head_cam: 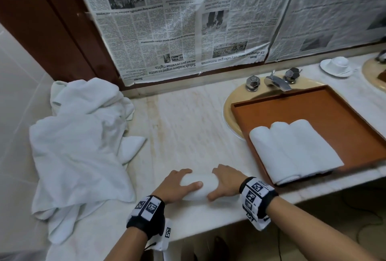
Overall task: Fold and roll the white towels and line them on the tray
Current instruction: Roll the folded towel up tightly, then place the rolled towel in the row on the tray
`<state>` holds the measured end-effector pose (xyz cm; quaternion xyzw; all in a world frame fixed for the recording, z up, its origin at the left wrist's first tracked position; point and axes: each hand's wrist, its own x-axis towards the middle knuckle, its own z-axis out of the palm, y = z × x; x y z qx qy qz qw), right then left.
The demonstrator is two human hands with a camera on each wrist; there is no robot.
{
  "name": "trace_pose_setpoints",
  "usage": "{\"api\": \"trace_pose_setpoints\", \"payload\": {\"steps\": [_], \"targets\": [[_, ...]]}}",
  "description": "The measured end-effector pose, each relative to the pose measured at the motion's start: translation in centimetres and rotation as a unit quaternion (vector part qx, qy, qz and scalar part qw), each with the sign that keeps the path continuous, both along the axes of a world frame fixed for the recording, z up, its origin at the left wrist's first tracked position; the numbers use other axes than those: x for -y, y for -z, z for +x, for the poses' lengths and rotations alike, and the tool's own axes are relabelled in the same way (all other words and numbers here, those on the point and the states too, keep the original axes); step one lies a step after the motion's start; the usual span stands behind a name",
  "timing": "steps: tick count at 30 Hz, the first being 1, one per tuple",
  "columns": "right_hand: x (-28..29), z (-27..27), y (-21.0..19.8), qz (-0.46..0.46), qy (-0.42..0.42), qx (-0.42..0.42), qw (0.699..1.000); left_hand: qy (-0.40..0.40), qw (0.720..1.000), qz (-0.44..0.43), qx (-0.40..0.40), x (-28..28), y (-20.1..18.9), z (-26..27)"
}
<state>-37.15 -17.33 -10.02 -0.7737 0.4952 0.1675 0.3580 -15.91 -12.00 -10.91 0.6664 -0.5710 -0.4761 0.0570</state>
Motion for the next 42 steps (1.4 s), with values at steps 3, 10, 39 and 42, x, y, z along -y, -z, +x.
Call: {"api": "trace_pose_setpoints", "payload": {"steps": [3,10,39,42], "targets": [[-1.5,-0.8,-0.7,-0.006,0.039,0.007,0.999,0.009,0.999,0.008,-0.038,0.0,-0.5,0.1],[-4.0,-3.5,-4.2,-0.046,0.138,0.036,0.989,-0.077,0.951,0.072,-0.292,2.3,-3.8,-2.2],[6.2,-38.3,-1.8,-0.176,0.483,0.239,0.824,0.229,0.934,-0.254,0.108,17.2,-4.7,-34.5],[7.0,-38.4,-0.3,-0.148,0.489,0.219,0.831,0.253,0.925,-0.236,0.157,17.1,-4.5,-35.2]]}}
